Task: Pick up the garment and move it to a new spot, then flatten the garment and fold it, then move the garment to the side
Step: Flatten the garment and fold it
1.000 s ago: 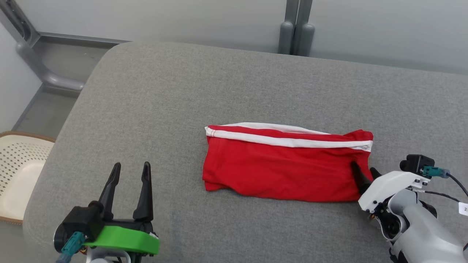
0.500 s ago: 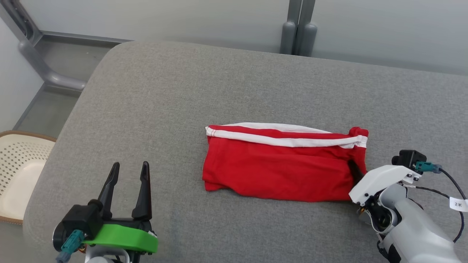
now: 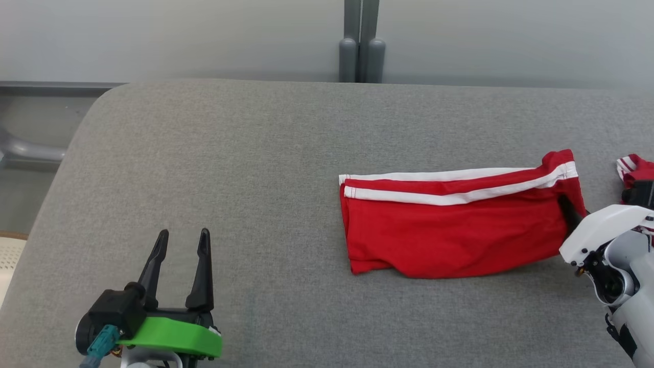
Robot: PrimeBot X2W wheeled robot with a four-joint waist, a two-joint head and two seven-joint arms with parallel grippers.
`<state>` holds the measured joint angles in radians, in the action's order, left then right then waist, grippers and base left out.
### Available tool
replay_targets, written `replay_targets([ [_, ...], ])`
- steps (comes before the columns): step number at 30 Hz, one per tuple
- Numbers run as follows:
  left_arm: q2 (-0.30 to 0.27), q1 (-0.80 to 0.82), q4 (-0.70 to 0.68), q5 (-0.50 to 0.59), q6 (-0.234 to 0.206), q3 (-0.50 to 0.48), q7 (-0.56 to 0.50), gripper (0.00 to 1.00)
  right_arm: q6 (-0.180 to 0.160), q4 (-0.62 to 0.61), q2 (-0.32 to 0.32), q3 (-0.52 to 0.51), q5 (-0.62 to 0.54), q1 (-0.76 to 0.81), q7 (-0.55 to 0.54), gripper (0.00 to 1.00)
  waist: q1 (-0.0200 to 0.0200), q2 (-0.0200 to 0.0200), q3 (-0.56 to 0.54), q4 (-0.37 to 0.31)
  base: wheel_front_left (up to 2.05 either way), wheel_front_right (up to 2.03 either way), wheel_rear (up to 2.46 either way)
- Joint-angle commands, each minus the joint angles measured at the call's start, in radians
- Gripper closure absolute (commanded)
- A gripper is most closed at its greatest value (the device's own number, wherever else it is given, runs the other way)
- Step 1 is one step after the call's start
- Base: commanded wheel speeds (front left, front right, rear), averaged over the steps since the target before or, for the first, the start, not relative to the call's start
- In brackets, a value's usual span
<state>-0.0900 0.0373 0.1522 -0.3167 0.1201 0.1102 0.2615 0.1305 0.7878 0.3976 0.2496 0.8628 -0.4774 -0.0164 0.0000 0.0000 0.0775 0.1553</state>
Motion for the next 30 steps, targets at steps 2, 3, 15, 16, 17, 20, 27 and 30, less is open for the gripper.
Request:
replay_targets([
  [2, 0.001, -0.016, 0.004, 0.005, 0.004, 0.001, 0.005, 0.00, 0.001, -0.043, 0.005, 0.000, -0.008, 0.009, -0.018, 1.00, 0.0000, 0.0000, -0.017, -0.036, 0.00, 0.00, 0.00],
  [3, 0.002, -0.017, 0.005, 0.005, 0.004, 0.002, 0.005, 0.00, 0.001, -0.060, 0.003, 0.000, -0.009, 0.012, -0.025, 1.00, 0.0000, 0.0000, -0.020, -0.039, 0.00, 0.00, 0.00],
  [15, 0.007, -0.007, 0.051, -0.010, 0.008, 0.025, 0.005, 0.00, 0.001, -0.312, -0.188, -0.020, 0.078, 0.064, -0.162, 1.00, 0.0000, 0.0000, -0.029, 0.026, 0.00, 0.00, 0.00],
  [16, 0.008, -0.004, 0.055, -0.011, 0.009, 0.026, 0.005, 0.00, 0.001, -0.307, -0.203, -0.027, 0.077, 0.063, -0.167, 1.00, 0.0000, 0.0000, -0.027, 0.038, 0.00, 0.00, 0.00],
  [17, 0.009, 0.001, 0.059, -0.013, 0.009, 0.029, 0.005, 0.00, 0.001, -0.296, -0.221, -0.036, 0.073, 0.062, -0.166, 1.00, 0.0000, 0.0000, -0.024, 0.053, 0.00, 0.00, 0.00],
  [20, 0.013, 0.007, 0.069, -0.017, 0.009, 0.035, 0.005, 0.00, 0.001, -0.257, -0.266, -0.051, 0.044, 0.053, -0.157, 1.00, 0.0000, 0.0000, -0.018, 0.090, 0.00, 0.00, 0.00],
  [27, 0.013, 0.020, 0.094, -0.020, 0.009, 0.047, 0.005, 0.00, 0.001, -0.132, -0.332, -0.074, 0.011, 0.018, -0.105, 1.00, 0.0000, 0.0000, -0.014, 0.154, 0.00, 0.00, 0.00],
  [30, 0.012, 0.022, 0.097, -0.022, 0.010, 0.049, 0.005, 0.00, 0.001, -0.082, -0.341, -0.059, 0.006, -0.005, -0.092, 0.86, 0.0000, 0.0000, -0.011, 0.162, 0.00, 0.00, 0.00],
])
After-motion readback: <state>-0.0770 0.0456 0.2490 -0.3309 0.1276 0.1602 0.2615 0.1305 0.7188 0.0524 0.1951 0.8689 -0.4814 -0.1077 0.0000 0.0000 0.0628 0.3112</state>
